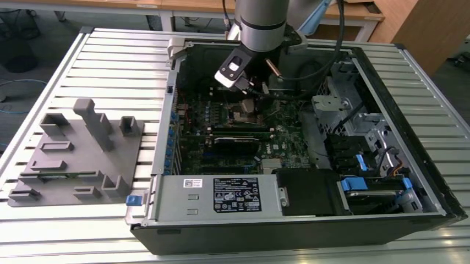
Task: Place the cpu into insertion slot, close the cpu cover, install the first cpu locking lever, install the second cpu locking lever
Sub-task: 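Place the cpu into insertion slot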
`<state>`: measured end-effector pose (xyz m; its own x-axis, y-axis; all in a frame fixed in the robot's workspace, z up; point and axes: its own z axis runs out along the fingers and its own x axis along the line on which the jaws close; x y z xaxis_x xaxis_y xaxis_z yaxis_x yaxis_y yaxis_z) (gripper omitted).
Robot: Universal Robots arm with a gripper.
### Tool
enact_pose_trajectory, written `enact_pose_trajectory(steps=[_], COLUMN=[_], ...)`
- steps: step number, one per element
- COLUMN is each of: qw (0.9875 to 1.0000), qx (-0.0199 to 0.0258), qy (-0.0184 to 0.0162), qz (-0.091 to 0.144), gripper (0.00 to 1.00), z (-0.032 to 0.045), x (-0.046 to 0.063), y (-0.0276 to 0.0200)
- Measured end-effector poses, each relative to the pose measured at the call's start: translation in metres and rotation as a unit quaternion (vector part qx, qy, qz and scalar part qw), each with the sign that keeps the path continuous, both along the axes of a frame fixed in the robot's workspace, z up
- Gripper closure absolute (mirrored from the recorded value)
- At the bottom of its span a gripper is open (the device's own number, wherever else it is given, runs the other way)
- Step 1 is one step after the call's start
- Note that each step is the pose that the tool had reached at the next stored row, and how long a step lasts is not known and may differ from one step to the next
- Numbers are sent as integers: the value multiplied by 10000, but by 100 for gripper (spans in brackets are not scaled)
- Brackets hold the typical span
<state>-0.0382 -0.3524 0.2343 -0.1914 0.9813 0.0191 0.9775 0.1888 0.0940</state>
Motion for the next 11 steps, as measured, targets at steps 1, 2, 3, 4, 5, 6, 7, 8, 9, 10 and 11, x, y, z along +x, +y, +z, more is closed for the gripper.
enact_pose_trajectory(steps=[1,2,3,4,5,6,7,8,9,10,11], qw=[10000,9998,9996,9994,9990,9985,9980,9974,9967,9959,9951], qx=[0,0,0,0,0,0,0,0,0,0,0], qy=[0,0,0,0,0,0,0,0,0,0,0], qz=[-89,-179,-270,-359,-458,-547,-637,-727,-816,-906,-994], gripper=[46,46,46,46,46,46,46,46,46,46,46], z=[-1,-3,-5,-6,-8,-9,-11,-12,-14,-16,-17], x=[0,0,0,0,0,0,0,0,0,0,0], y=[0,0,0,0,0,0,0,0,0,0,0])
